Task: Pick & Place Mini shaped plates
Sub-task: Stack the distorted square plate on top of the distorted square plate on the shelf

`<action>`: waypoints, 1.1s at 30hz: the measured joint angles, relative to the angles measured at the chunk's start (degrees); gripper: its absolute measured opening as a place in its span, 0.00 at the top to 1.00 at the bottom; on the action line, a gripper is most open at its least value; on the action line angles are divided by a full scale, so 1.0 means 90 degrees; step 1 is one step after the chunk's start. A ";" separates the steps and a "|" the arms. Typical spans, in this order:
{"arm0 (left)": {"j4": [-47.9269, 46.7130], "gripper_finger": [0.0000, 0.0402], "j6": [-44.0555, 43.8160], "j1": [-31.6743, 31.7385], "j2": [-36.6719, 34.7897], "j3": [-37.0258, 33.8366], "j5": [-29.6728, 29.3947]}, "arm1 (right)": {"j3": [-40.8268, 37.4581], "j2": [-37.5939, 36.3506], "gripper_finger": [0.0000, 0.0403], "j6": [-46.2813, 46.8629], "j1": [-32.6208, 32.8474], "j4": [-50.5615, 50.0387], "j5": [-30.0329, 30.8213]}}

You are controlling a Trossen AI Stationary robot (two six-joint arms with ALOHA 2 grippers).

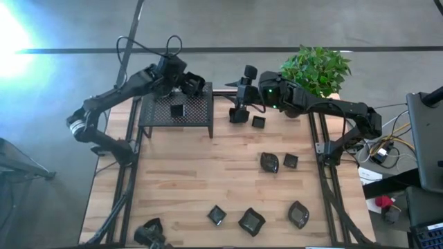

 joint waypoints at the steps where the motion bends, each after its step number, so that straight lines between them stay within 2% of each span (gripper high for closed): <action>1: 0.0000 1.00 -0.0003 0.0000 0.0033 0.0000 0.0065 | 0.0000 0.0000 0.56 0.0053 -0.0001 -0.0012 0.0000; 33: -0.0233 1.00 -0.0619 0.0000 0.0048 0.0002 0.0088 | 0.0000 0.0002 0.56 0.0092 -0.0002 0.0011 0.0002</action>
